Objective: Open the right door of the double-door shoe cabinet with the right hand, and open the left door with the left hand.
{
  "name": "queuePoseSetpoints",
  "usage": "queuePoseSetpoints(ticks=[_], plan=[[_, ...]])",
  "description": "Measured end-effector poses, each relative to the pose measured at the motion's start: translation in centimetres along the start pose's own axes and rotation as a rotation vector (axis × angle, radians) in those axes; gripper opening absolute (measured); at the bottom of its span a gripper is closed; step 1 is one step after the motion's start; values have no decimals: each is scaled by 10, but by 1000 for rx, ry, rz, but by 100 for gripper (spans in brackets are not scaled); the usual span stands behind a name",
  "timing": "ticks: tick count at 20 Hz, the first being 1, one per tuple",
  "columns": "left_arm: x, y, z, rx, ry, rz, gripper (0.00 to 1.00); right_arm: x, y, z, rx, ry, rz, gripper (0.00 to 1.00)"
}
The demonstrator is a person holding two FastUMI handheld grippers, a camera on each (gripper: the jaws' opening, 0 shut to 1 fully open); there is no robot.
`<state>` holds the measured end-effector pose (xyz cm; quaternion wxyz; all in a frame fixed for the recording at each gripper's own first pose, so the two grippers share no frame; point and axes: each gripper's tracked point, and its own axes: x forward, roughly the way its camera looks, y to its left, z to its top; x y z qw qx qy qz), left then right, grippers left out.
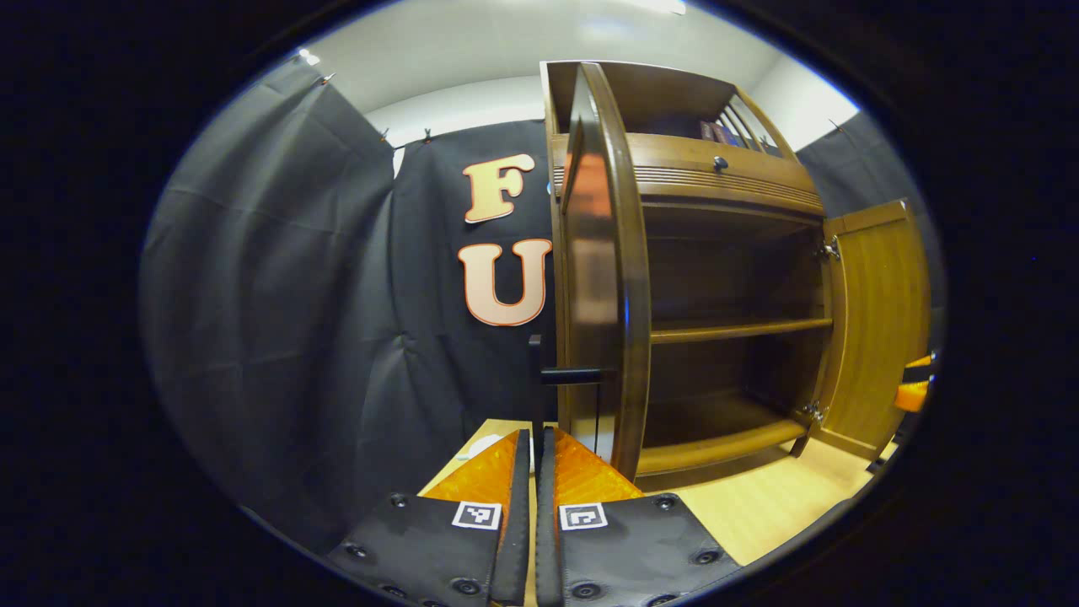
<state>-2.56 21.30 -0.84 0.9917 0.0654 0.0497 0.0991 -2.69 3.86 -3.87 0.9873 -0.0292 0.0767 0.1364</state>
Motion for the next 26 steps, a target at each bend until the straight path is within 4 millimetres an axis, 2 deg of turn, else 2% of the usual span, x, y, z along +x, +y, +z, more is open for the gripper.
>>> queuePoseSetpoints(ticks=[1, 2, 3, 4, 6, 7, 8, 9, 10, 11, 12, 14, 16, 18, 20, 22, 24, 26], plan=[[1, 6, 2, -9, -7, -14, 11, 0, -1, -1, -2, 8, -8, 92], [2, 12, 1, -24, -10, -29, 11, 1, -1, -2, 4, 17, -14, 85], [3, 17, 1, -28, -16, -46, 11, 2, 0, -2, 17, 23, -16, 85], [3, 20, 1, -23, -19, -66, 11, 2, 1, -1, 30, 27, -23, 98], [6, 28, -1, -13, -26, -123, 11, 3, 2, 2, 48, 36, -29, 98], [8, 36, -2, -19, -24, -149, 3, 3, 4, 4, 58, 37, -33, 98], [9, 48, -4, -29, -26, -165, 11, 5, 5, 6, 68, 36, -39, 98], [11, 56, -4, -48, -31, -185, 3, 5, 5, 7, 75, 34, -50, 98], [12, 63, -11, -69, -34, -198, 11, 6, 5, 8, 80, 35, -60, 98], [12, 61, -16, -100, -30, -241, 5, 5, 6, 9, 89, 39, -63, 98], [7, 62, -14, -121, -29, -268, 19, 5, 7, 9, 95, 42, -69, 98], [8, 58, -17, -106, -18, -273, 18, 7, 8, 10, 95, 49, -78, 98], [5, 65, -25, -44, 11, -238, 18, 11, 9, 12, 91, 47, -77, 98], [-9, 67, -40, -10, 56, -224, 17, 18, 12, 13, 87, 44, -68, 98], [-34, 65, -51, -20, 89, -204, 19, 25, 14, 12, 90, 46, -53, 98], [-54, 55, -51, -34, 105, -195, 18, 31, 18, 9, 98, 46, -39, 98], [-73, 30, -40, -52, 97, -205, 17, 37, 20, 6, 102, 45, -26, 98], [-84, 6, -22, -98, 67, -196, 18, 41, 22, 4, 100, 48, -12, 98]])
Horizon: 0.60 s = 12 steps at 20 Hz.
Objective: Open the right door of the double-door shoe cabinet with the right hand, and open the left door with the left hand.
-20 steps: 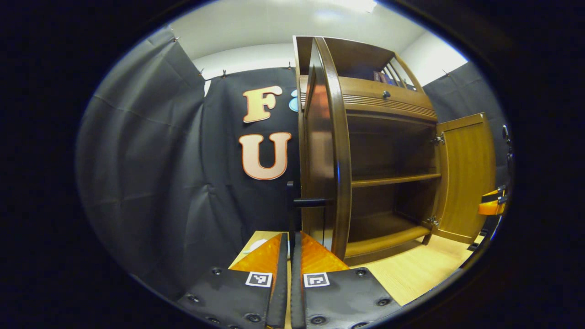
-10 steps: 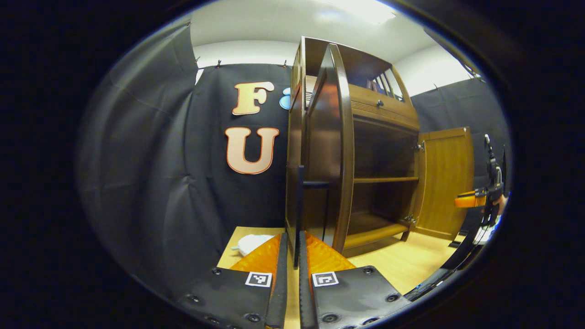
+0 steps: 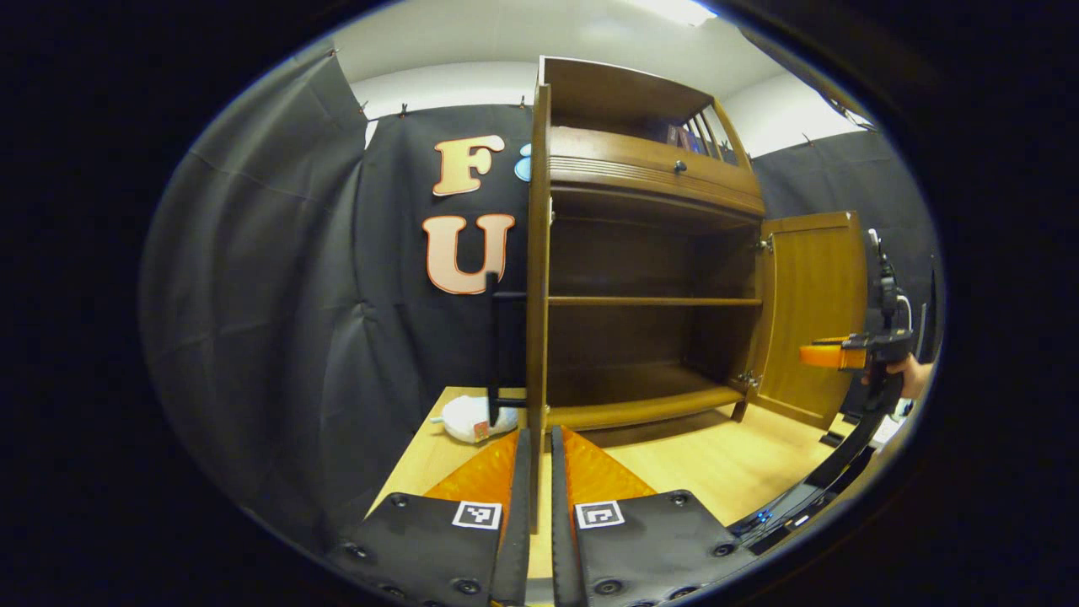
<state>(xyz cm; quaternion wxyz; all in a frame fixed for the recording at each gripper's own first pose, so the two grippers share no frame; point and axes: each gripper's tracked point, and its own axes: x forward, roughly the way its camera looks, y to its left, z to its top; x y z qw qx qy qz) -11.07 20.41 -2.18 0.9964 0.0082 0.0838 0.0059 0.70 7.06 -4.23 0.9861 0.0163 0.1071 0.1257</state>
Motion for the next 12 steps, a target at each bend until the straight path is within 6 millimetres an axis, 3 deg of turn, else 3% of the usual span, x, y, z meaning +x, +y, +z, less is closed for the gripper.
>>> queuePoseSetpoints(ticks=[1, 2, 4, 5, 6, 8, 9, 10, 12], plan=[[-1, -20, 15, -22, -35, -15, 18, 1, -2, -3, -6, 2, 1, 98], [1, -37, 30, -36, -71, -24, 18, 0, -2, -4, -8, 1, 4, 92], [15, -67, 56, -51, -126, -45, 17, -2, -2, 4, -8, -25, 1, 92], [24, -82, 62, -67, -148, -54, 18, -3, -5, 8, -17, -40, -7, 99], [35, -93, 67, -89, -167, -57, 18, -6, -8, 10, -34, -49, -14, 98], [54, -103, 72, -119, -176, -32, 18, -15, -24, 9, -55, -61, -27, 98], [62, -107, 70, -113, -171, -9, 17, -23, -30, 8, -51, -69, -28, 92], [71, -110, 68, -95, -166, 15, 18, -29, -34, 8, -43, -72, -31, 98], [87, -120, 56, -76, -146, 44, 14, -40, -42, 6, -34, -82, -42, 98]])
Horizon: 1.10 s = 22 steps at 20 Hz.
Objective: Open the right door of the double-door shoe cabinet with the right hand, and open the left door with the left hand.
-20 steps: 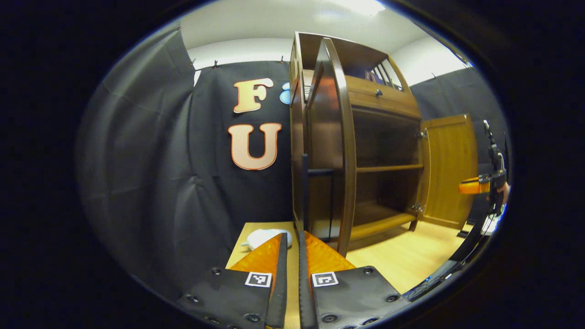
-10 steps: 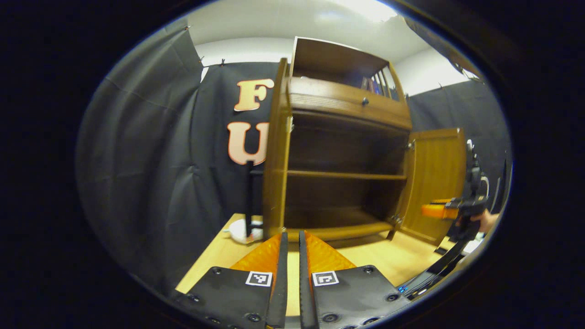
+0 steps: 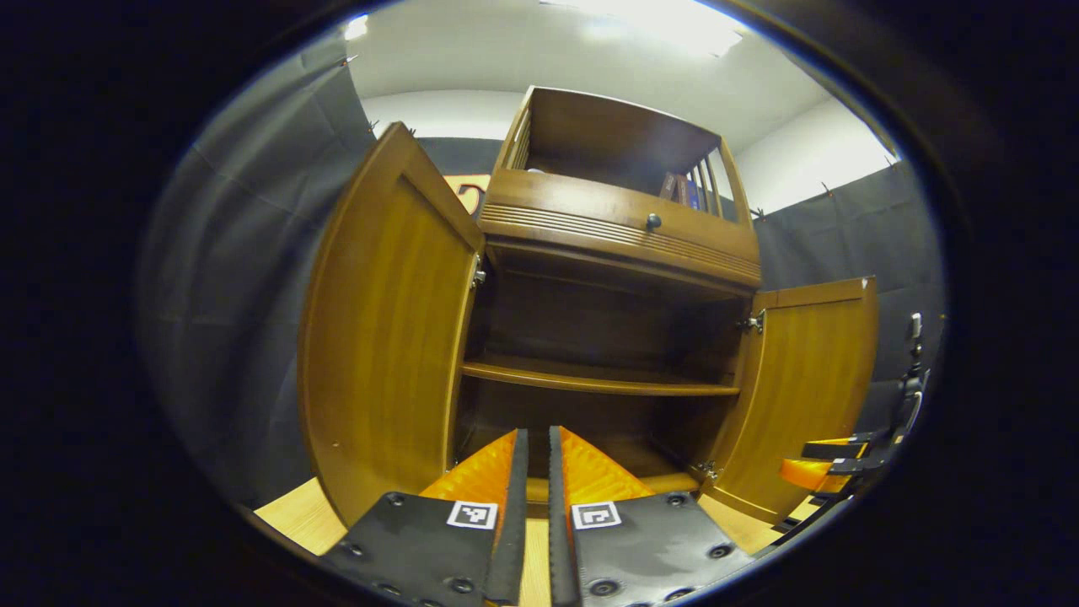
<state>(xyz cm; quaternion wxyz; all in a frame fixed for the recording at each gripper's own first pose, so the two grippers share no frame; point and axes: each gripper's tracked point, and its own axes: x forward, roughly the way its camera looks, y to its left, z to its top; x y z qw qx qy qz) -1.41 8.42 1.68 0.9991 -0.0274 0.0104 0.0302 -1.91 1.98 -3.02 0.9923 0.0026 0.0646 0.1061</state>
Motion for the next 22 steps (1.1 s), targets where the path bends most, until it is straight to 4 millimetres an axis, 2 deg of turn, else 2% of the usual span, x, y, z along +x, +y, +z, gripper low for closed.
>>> queuePoseSetpoints(ticks=[1, 2, 3, 4, 5, 6, 10, 12, 22], plan=[[7, -7, -6, 3, 9, 8, 21, -5, -5, 1, -3, -10, -10, 98], [14, -15, -12, -1, 17, 12, 21, -9, -10, 0, -6, -15, -20, 92], [18, -23, -18, -4, 27, 8, 22, -14, -14, -2, -8, -15, -26, 98], [23, -29, -24, -1, 31, 15, 32, -19, -17, -5, -8, -13, -28, 98], [25, -35, -27, 8, 31, 18, 29, -23, -19, -5, -8, -11, -28, 98], [27, -43, -30, 19, 30, 23, 43, -25, -21, -5, -9, -9, -27, 98], [31, -55, -48, 62, 55, 28, 80, -31, -29, -5, -8, -9, -31, 98], [28, -65, -49, 67, 70, 35, 95, -33, -29, -5, 3, -13, -24, 98], [16, -63, -57, 105, 95, 51, 94, -30, -25, -9, -9, -9, 4, 98]])
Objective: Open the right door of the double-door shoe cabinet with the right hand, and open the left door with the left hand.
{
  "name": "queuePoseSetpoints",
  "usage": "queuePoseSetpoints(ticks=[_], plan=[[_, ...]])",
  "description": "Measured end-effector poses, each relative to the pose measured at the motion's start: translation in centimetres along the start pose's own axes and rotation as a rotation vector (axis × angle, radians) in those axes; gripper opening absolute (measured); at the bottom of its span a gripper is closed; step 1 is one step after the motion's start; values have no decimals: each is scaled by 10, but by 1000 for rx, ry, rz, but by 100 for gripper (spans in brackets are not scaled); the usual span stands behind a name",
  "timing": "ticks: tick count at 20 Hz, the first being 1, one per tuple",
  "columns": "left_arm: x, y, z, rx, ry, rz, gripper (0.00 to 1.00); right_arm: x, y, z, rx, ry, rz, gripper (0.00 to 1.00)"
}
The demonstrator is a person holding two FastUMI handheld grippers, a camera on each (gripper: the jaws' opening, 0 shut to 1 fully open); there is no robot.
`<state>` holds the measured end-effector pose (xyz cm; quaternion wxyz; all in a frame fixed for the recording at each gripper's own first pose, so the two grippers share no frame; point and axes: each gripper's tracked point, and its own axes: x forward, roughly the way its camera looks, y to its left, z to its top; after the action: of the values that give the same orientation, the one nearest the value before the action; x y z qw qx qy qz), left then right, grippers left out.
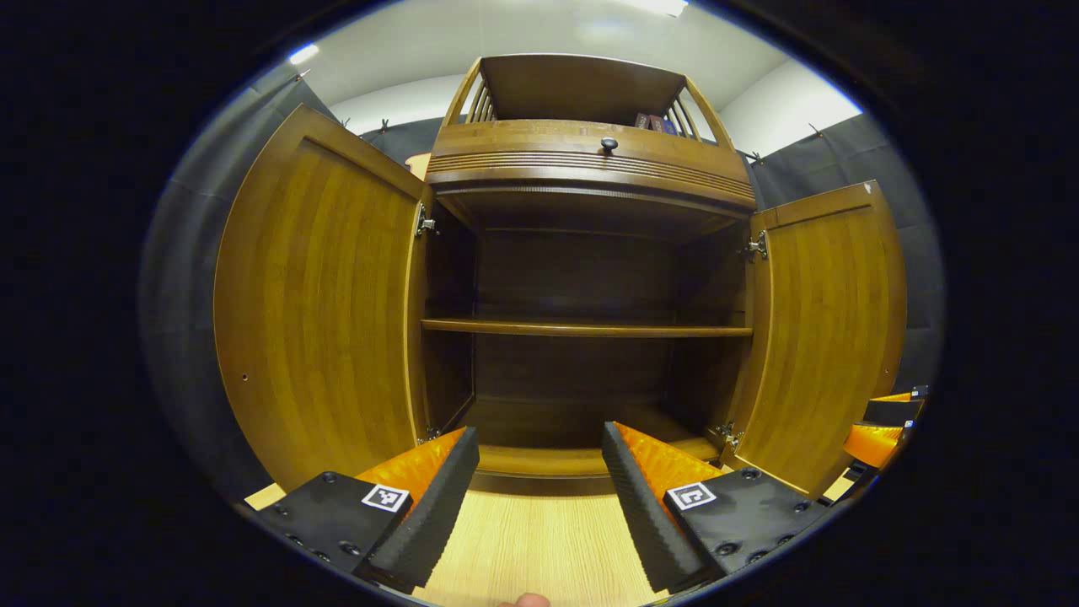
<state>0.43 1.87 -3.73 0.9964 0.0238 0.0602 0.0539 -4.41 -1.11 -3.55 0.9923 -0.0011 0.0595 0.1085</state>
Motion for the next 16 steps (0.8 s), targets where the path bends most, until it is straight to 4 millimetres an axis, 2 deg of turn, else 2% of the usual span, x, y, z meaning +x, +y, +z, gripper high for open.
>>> queuePoseSetpoints(ticks=[3, 4, 16], plan=[[-1, 3, -1, -2, 2, 3, 97, 1, 2, 1, 0, -1, 3, 98], [-1, 4, 0, -3, 0, 4, 94, 2, 3, 0, 0, 0, 3, 98], [-1, 9, 6, 5, -19, 0, 94, 2, 7, 0, 9, -3, 0, 98]])
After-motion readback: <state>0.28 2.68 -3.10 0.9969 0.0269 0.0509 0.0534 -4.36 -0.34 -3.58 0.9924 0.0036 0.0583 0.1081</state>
